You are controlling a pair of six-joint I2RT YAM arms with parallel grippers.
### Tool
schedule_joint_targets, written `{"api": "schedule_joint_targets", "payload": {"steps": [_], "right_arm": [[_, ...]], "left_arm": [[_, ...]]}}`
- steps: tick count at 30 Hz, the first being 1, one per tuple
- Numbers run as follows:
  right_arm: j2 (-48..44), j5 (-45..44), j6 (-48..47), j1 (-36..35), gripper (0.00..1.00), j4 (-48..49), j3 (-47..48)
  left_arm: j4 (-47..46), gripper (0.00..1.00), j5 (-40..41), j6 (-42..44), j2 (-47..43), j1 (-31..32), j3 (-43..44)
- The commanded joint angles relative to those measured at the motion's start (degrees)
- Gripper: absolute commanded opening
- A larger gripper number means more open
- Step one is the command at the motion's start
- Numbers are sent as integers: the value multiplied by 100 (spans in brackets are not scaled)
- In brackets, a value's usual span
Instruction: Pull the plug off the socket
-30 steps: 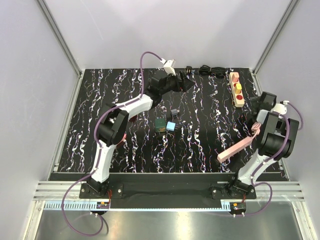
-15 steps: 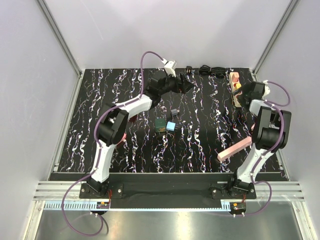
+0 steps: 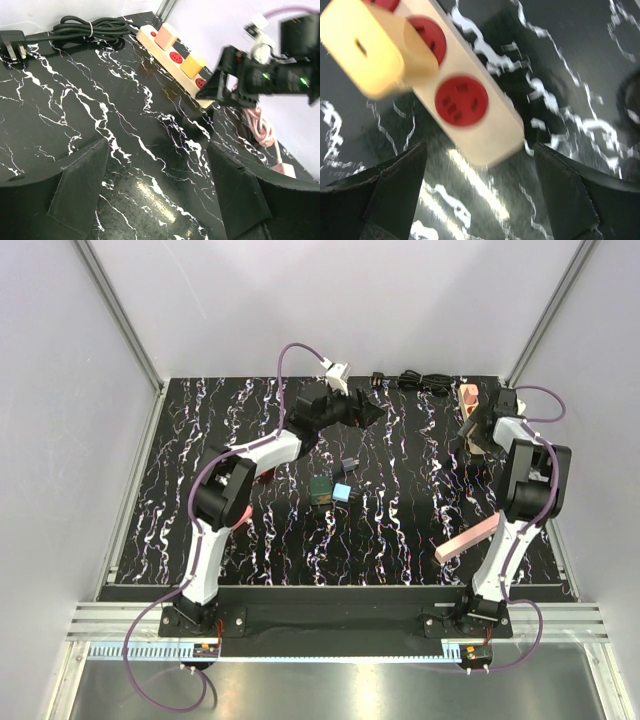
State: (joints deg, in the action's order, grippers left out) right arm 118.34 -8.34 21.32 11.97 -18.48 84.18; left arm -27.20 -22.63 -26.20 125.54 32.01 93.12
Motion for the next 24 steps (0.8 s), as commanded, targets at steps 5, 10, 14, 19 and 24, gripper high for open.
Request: {"api": "schedule_joint_targets", "payload": {"steps": [5,10,14,19,24], "right_arm": [[926,-133,-805,-54,94,-902,1592],[1191,34,-920,-72,86,-938,1900],[1147,385,-709,-168,69,-965,1672],[884,201,-647,-554,44,-1026,1260],[348,149,-401,-994,29,-1017,539]], "left_arm": [[-619,83,-400,282,164,-45,145],[-672,83,-514,185,261,-63,198],[-673,83,-479,185,287,-63,198],[-664,82,-461,159,322,-81,215],[-611,81,-417,159,323,-107,241]]}}
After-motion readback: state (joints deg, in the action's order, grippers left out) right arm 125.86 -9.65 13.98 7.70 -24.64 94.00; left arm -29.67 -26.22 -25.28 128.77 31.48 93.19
